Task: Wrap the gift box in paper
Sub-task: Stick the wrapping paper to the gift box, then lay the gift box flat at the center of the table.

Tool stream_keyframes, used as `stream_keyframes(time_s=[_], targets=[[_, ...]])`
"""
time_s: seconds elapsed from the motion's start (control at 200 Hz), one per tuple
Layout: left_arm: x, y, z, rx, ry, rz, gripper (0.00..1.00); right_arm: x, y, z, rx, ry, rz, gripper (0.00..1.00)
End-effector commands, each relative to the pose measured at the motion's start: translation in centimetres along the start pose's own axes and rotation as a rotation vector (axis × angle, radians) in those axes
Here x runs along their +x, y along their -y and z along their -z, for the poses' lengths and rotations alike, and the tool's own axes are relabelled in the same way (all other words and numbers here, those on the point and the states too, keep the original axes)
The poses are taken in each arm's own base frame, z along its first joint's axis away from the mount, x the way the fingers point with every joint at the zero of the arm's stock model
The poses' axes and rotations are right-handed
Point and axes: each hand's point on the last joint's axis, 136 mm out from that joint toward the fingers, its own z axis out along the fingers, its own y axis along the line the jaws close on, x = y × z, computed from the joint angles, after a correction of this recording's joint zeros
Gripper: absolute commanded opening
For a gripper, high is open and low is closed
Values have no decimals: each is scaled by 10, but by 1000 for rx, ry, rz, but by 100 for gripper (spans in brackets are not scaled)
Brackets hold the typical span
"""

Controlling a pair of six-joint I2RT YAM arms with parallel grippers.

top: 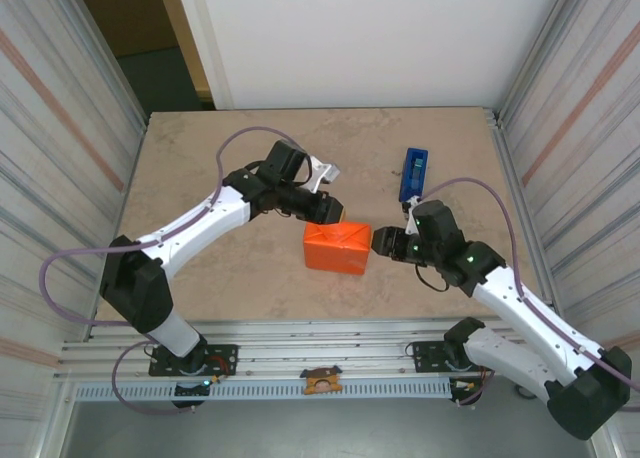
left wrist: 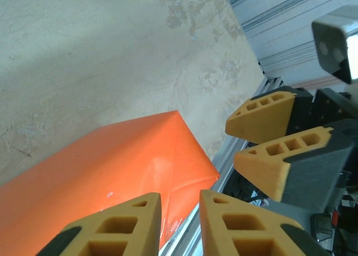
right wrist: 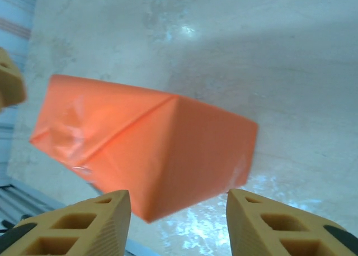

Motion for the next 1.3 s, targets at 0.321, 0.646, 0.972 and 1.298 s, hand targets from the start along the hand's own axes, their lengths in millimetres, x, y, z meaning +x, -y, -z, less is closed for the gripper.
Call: stream_keyframes(time_s=[0.321, 0.646, 0.972, 1.298], targets=[[59, -48, 65, -198, 348, -256, 64, 38, 13, -21, -99, 129, 376, 80], [82, -73, 31, -180, 312, -363, 78, 39, -2, -35, -144, 173, 644, 80], [59, -88, 0, -155, 244, -262, 72, 23, -3, -68, -235, 77, 632, 63], [20, -114, -6, -135, 273, -37, 58, -17, 7, -89, -290, 7, 544, 47]])
